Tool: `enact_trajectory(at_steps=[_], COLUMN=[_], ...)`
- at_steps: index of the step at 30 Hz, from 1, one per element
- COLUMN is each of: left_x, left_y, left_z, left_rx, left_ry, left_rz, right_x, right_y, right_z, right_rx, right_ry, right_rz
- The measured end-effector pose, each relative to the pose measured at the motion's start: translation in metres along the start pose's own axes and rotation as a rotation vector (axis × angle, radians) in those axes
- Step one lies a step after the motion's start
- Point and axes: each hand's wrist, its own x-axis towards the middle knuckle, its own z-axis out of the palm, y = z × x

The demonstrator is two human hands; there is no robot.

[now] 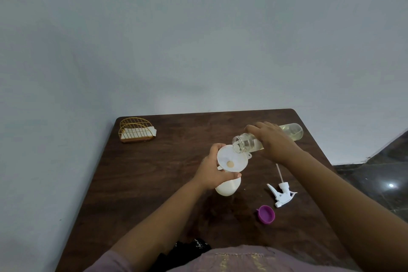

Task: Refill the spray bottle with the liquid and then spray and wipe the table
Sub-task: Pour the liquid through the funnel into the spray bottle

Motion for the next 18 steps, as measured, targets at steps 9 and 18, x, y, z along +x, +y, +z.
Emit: enact_trajectory(at_steps=[9,18], left_x=[0.0,-0.0011], left_y=[0.0018,0.0023], left_z=[-0.0001,-0.0002], left_rx=[-0.007,-0.007], left_ry=[-0.001,0.004], left_rz=[0.002,0.012], right_x=[0.001,0.0008], right_y=[0.0005,0.0011], right_z=[0.0021,0.0053], right_rx=[-0.02,-0.016], right_ry=[-0.002,0.016], right_rz=[0.002,0.0])
